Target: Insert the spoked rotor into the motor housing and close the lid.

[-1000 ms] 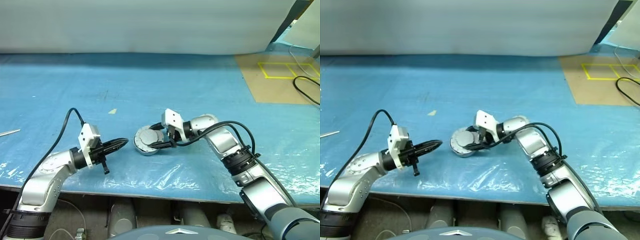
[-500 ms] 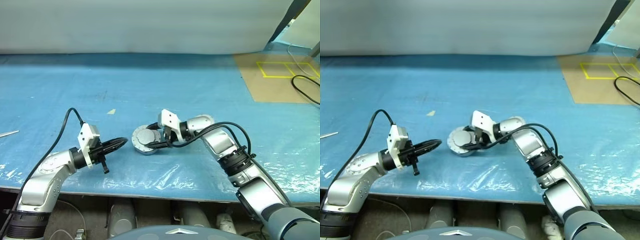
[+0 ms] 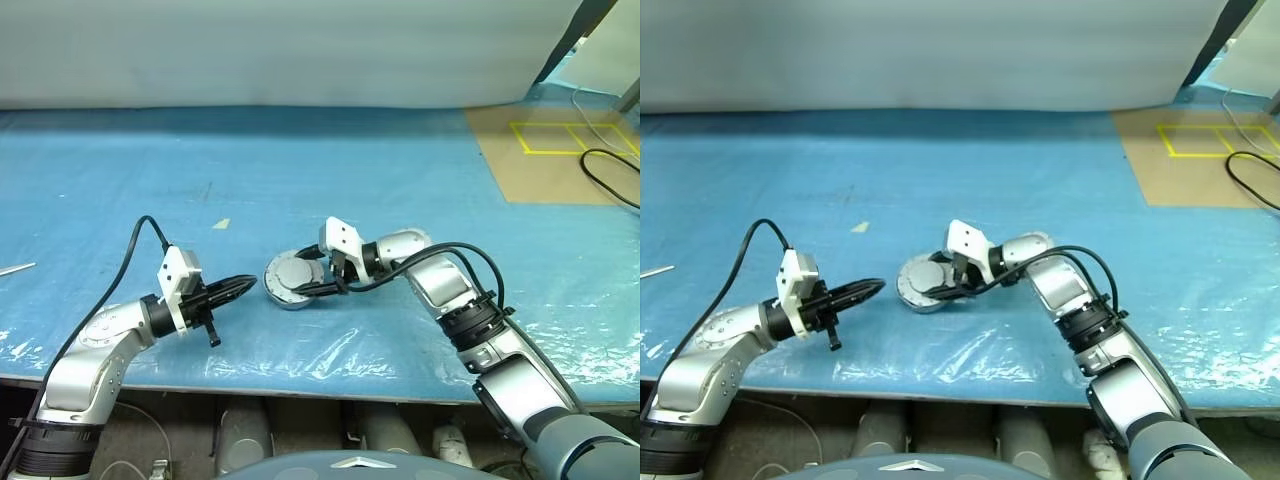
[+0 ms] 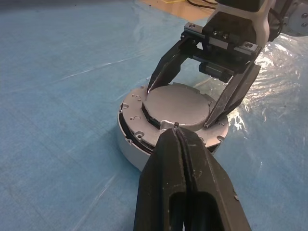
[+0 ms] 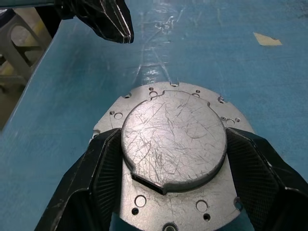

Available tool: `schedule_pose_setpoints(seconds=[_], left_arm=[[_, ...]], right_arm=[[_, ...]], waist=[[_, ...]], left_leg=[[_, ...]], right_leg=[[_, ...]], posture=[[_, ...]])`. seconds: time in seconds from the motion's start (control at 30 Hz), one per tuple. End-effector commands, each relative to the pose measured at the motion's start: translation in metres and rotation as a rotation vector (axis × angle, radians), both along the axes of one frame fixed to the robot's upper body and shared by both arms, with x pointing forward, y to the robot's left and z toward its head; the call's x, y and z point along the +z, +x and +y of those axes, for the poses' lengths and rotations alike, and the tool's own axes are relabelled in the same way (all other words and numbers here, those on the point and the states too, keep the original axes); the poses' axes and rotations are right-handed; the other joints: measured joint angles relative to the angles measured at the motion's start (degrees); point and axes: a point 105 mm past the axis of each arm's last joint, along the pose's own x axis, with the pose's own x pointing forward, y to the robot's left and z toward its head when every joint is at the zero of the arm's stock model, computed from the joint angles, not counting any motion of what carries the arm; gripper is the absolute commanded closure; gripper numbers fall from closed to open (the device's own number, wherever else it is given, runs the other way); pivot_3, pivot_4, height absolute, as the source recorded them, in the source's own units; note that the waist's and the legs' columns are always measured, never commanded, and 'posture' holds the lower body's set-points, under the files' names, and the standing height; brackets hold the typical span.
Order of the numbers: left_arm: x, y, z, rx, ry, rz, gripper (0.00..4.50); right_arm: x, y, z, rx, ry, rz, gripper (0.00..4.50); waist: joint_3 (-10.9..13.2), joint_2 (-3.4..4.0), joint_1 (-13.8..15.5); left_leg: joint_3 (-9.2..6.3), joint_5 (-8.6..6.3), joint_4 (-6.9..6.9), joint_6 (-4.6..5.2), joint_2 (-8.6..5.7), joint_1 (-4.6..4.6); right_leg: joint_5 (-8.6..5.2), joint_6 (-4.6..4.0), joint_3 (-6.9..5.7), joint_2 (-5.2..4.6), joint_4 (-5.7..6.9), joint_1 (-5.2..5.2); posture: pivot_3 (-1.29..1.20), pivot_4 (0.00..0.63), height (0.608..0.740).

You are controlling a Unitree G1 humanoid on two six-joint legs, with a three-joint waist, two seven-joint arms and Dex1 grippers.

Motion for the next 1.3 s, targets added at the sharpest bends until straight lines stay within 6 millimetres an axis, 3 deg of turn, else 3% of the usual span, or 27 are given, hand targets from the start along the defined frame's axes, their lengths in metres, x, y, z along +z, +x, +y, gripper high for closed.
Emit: schedule_pose_setpoints(seconds=[0.03,0.23,1.0,1.3], left_arm=[[0.009,0.0,-0.004,-0.017,0.001,-0.039,4.5],[0.009,0.001,-0.005,-0.017,-0.001,-0.04,4.5],[0.01,0.003,-0.008,-0.025,-0.003,-0.045,4.5],[0.006,0.01,-0.011,-0.026,0.01,-0.044,4.5]], right_arm=[[0.023,0.0,0.008,0.015,0.072,-0.008,1.51],[0.004,-0.003,0.01,0.023,0.007,-0.034,1.51],[-0.021,-0.002,0.007,-0.011,-0.057,-0.025,1.51],[-0.044,0.0,-0.007,-0.003,-0.159,-0.052,1.51]], waist=[[0.0,0.0,0.0],[0.0,0.0,0.0],[-0.01,0.0,-0.07],[-0.02,0.02,-0.08]], left_leg=[[0.0,0.0,0.0,0.0,0.0,0.0],[0.0,0.0,0.0,0.0,0.0,-0.01],[0.0,0.0,0.0,0.0,0.0,0.06],[0.01,-0.01,-0.02,0.01,-0.01,0.55]], right_leg=[[0.0,0.0,0.0,0.0,0.0,0.0],[0.0,0.0,-0.01,0.0,-0.01,0.0],[0.0,-0.01,0.0,0.0,0.05,0.02],[-0.02,-0.01,0.04,-0.02,0.07,0.46]], posture=[[0.0,0.15,0.74],[0.0,0.15,0.74],[0.0,0.15,0.74],[0.0,0.15,0.74]])
